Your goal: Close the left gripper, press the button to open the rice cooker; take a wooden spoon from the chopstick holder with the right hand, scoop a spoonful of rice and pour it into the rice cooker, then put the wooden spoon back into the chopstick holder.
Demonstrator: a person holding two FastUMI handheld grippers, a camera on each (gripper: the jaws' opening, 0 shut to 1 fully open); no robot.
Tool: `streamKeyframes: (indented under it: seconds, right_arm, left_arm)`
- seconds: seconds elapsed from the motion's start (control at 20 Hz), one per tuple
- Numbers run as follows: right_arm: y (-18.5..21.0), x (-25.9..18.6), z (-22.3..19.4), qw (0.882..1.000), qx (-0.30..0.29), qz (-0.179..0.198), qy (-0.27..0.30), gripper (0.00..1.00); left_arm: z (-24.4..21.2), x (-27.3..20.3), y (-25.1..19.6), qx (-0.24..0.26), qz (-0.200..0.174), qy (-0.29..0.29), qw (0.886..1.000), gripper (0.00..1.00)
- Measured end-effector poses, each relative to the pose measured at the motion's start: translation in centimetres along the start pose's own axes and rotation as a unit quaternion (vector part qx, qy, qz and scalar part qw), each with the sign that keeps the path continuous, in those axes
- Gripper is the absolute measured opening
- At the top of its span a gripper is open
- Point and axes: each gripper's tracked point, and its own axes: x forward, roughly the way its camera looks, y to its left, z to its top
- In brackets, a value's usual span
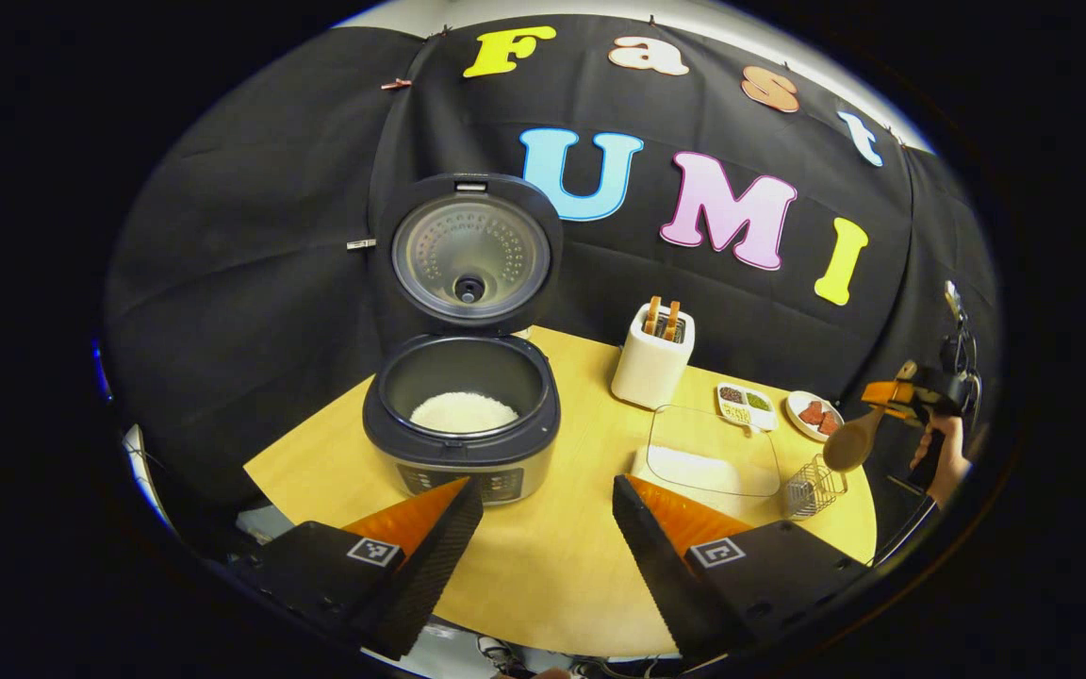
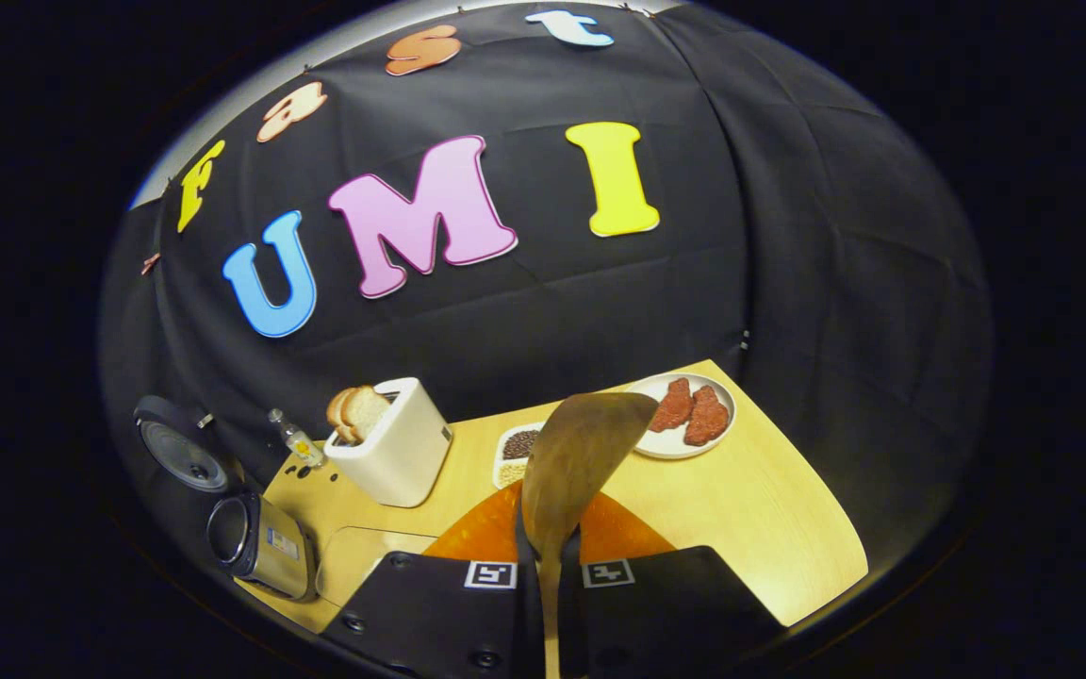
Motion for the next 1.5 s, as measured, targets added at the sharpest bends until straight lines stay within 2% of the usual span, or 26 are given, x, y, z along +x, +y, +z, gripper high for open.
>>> streamKeyframes:
  seconds: [0.3, 0.4, 0.6, 0.95, 1.1, 1.2, 1.4, 1.45, 1.5]
  right_arm:
    - [8.0, 0.0, 0.2, 0.998, -0.022, 0.032, -0.040, 0.10]
    - [9.8, 0.4, -1.0, 0.998, -0.034, 0.036, -0.040, 0.11]
    - [12.3, 1.5, -4.7, 0.996, -0.067, 0.046, -0.037, 0.11]
    - [12.9, 5.0, -11.2, 0.982, -0.182, 0.016, -0.038, 0.11]
    - [13.2, 5.2, -14.7, 0.978, -0.207, 0.008, -0.008, 0.11]
    - [14.4, 5.1, -15.4, 0.975, -0.221, 0.009, -0.016, 0.11]
    - [17.9, 4.4, -18.4, 0.981, -0.189, 0.039, 0.015, 0.11]
    - [18.6, 4.2, -18.8, 0.984, -0.173, 0.040, 0.023, 0.14]
    - [19.1, 4.1, -19.1, 0.986, -0.161, 0.042, 0.030, 0.11]
  left_arm:
    - [0.4, 0.8, 4.4, 0.026, -0.017, 0.012, 0.999, 0.96]
    - [0.7, 1.3, 5.5, 0.029, -0.023, 0.010, 0.999, 0.96]
    - [1.1, 2.7, 6.9, 0.004, -0.035, -0.018, 0.999, 0.96]
    - [-1.6, 6.4, 8.2, -0.011, -0.059, -0.001, 0.998, 0.96]
    - [-1.8, 6.7, 8.9, -0.022, -0.063, -0.004, 0.998, 0.96]
    - [-2.2, 6.8, 9.6, -0.027, -0.060, -0.002, 0.998, 0.96]
    - [-2.8, 6.5, 11.5, -0.045, -0.051, 0.007, 0.998, 0.96]
    - [-2.9, 6.4, 12.2, -0.049, -0.046, 0.009, 0.998, 0.96]
    - [-3.1, 6.3, 12.9, -0.053, -0.037, 0.014, 0.998, 0.96]
